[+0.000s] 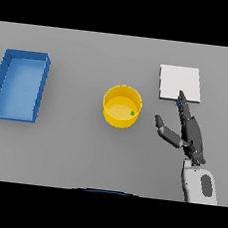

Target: Pick up the red beaker and tilt it to pour out 1 green nut into yellow bowl. Pick up the yellow bowl and place it on the metallic measuring scale.

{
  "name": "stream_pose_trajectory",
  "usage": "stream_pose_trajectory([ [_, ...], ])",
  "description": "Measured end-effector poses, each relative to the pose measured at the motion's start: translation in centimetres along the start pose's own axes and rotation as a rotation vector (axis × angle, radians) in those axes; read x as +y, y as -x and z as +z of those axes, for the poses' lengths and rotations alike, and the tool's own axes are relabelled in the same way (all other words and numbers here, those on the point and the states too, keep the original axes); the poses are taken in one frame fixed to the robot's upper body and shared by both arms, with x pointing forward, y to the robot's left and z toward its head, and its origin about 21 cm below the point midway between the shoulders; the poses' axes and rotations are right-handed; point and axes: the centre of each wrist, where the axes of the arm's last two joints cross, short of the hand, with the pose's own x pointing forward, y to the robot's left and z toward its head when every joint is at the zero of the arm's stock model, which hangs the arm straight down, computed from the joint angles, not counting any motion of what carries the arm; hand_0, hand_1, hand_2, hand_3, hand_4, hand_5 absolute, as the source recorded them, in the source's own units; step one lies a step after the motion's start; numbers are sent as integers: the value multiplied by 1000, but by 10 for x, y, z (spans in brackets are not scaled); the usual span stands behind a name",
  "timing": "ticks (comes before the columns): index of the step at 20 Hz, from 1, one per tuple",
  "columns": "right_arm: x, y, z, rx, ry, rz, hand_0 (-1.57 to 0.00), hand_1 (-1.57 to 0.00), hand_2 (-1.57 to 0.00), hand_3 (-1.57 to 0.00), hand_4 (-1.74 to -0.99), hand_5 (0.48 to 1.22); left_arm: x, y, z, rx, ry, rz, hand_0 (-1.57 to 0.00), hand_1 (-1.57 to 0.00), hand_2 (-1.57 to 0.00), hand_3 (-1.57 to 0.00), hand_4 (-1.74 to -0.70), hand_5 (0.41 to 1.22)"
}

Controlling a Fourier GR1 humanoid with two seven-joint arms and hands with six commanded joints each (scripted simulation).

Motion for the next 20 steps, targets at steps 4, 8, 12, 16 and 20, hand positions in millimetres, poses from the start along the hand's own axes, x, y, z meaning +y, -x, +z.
stream_pose_trajectory([
  [4, -4, 0, -5, 15, 3, 3, 1, 1, 1, 1, -1293, 667, -51, 41, -2, 170, 83, 138, -1571, -1570, -1570, -1437, -1737, 1221],
  [8, -5, 4, -5, 7, -4, 18, 1, 1, 1, 1, -1306, 688, -91, 82, 6, 287, 116, 281, -1571, -1571, -1571, -1473, -1739, 1221],
  [12, -2, 3, -1, 1, -16, 17, 1, 1, 1, 1, -1307, 714, -118, 102, 20, 378, 125, 351, -1571, -1571, -1571, -1478, -1740, 1221],
  [16, -4, 4, 3, -9, -17, 40, 1, 1, 1, 1, -1323, 724, -133, 115, 42, 369, 100, 368, -1571, -1571, -1571, -1361, -1739, 1221],
  [20, -3, -1, 1, -4, -17, 33, 1, 1, 1, 1, -1336, 727, -141, 115, 63, 398, 83, 409, -1571, -1571, -1571, -1369, -1682, 1106],
])
